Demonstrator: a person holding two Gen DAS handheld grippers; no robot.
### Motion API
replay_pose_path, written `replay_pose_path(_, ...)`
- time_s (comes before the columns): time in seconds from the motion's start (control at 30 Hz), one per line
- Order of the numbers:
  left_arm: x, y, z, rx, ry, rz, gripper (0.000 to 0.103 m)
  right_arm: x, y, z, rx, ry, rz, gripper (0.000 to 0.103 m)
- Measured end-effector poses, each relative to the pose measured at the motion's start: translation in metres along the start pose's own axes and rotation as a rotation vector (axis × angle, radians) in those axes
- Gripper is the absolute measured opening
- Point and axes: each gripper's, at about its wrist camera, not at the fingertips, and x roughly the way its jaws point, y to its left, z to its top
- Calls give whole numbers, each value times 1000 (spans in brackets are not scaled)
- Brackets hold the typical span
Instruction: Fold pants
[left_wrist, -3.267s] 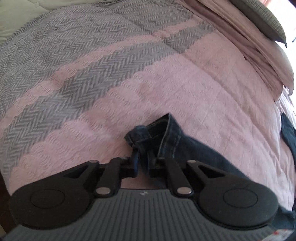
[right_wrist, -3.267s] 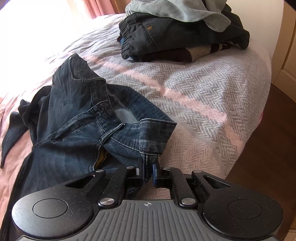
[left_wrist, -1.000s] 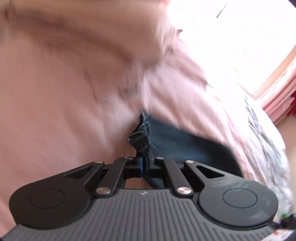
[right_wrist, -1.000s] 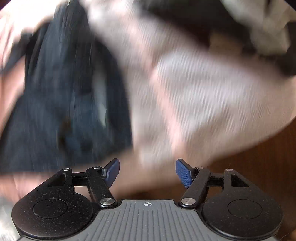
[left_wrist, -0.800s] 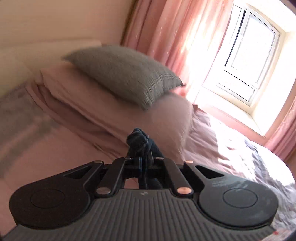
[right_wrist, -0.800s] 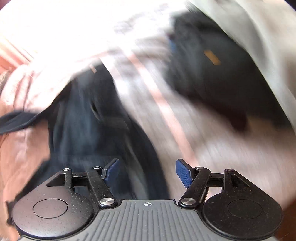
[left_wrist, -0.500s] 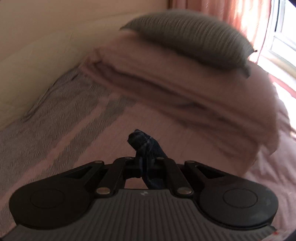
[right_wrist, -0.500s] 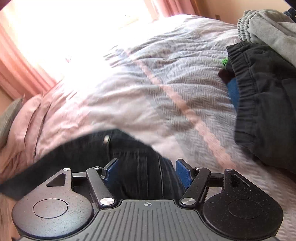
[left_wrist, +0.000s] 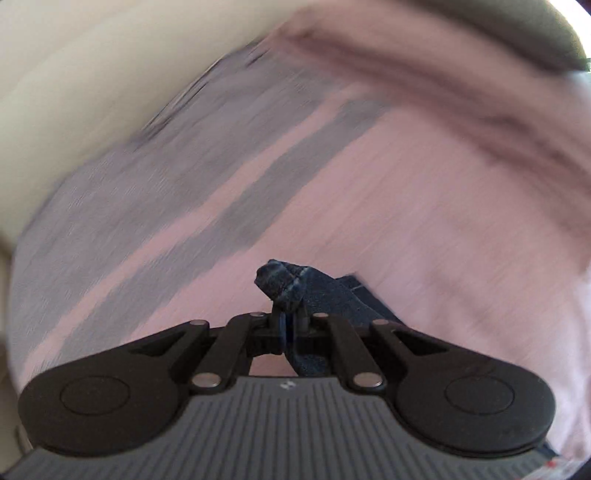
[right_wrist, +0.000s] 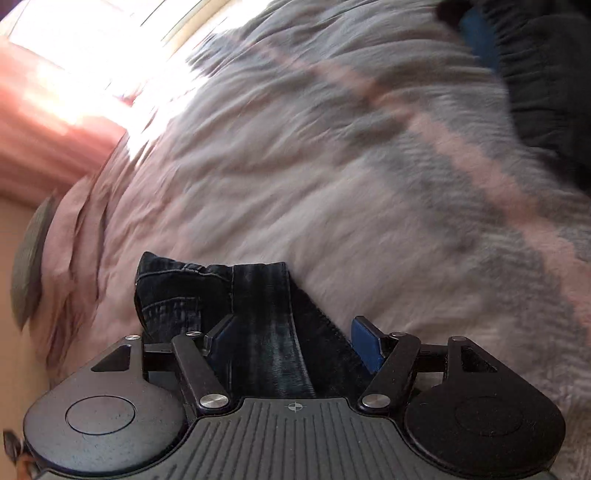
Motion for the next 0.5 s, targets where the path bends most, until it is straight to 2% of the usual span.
replay_pose_path(0.07,9,12,-18,-18,54,39,4,0,5,-2,-61,-13,16,65)
replay_pose_path(0.13,15,11,-31,4,56,69,4,1,-7,11,9,-47,65,65)
replay_pose_path(0.17,17,7,-34,20,47,80,3,6,-13,20,47,-37,94,65)
replay_pose_path(0.23,17,-3,-38,53,33,99,3,24,-13,35,44,51,150,65)
replay_pose_path(0.27,18,-6,-40,65,28,100,3,33,-9,39,12,90,145,64)
replay_pose_path(0.3,18,-9,-40,73,24,102,3,38,-4,40,-36,108,145,54)
replay_pose_path(0.33,17,-11,-41,76,21,103,3,41,3,40,-93,115,149,37)
replay_pose_path(0.37,17,-13,-39,75,20,104,3,44,8,41,-141,120,181,0)
replay_pose_path(0.4,15,-13,-38,69,19,100,3,41,13,41,-166,108,167,0)
replay_pose_path(0.47,7,-17,-32,66,-4,75,3,23,26,40,-256,18,172,0)
replay_pose_path(0.5,1,-20,-27,70,-17,64,3,12,26,42,-252,-36,167,0)
